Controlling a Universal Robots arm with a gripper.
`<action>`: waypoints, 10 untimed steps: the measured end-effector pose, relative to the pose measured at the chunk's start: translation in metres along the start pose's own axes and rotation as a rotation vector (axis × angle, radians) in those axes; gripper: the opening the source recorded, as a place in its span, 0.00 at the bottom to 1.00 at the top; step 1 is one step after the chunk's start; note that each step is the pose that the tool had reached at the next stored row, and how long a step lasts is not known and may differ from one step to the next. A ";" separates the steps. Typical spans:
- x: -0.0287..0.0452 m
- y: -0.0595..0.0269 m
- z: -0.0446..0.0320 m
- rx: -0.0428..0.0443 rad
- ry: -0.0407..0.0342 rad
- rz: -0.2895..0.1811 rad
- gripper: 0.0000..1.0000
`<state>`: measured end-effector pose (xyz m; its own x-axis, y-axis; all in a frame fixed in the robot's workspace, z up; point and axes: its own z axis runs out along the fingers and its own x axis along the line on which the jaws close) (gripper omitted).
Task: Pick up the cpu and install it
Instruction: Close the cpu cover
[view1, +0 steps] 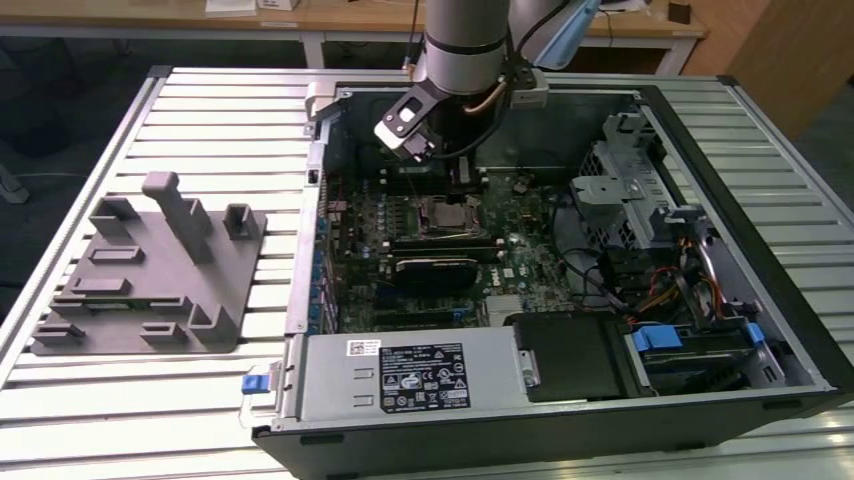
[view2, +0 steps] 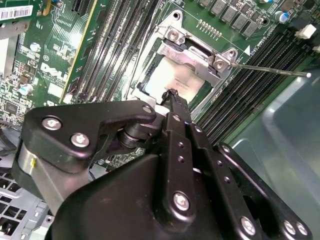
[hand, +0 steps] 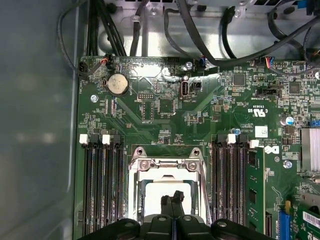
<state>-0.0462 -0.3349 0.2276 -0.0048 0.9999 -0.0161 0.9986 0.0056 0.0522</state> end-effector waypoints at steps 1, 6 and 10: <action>0.0000 0.0000 0.0001 -0.0003 0.0006 -0.008 0.11; 0.0000 0.0000 0.0006 -0.0016 0.0050 -0.092 0.11; 0.0000 -0.0001 0.0011 -0.0027 0.0088 -0.165 0.11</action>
<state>-0.0463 -0.3349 0.2265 -0.1690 0.9855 -0.0159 0.9841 0.1696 0.0523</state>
